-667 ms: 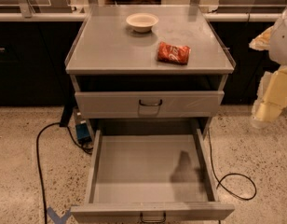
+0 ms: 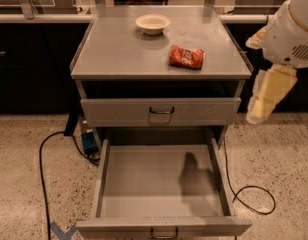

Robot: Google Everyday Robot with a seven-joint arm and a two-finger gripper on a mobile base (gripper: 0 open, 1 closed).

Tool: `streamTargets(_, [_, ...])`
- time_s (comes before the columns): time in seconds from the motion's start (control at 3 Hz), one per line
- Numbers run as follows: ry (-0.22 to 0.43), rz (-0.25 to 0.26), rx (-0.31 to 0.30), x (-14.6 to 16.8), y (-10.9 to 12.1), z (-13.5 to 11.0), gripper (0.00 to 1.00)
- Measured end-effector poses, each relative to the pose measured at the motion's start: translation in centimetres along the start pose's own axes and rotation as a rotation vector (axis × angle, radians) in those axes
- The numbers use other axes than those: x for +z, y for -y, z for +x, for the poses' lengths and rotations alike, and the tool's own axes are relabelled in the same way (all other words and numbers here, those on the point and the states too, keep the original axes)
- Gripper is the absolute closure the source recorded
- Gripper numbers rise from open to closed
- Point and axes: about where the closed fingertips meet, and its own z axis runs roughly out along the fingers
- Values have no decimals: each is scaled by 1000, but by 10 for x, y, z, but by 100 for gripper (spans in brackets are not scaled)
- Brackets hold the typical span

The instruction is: Place coke can into middle drawer

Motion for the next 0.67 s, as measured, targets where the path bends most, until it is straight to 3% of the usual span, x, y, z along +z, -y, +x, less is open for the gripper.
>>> streamTargets(0.33, [45, -9, -13, 41, 41, -19, 0])
streamTargets(0.67, [86, -11, 28, 89, 91, -25, 0])
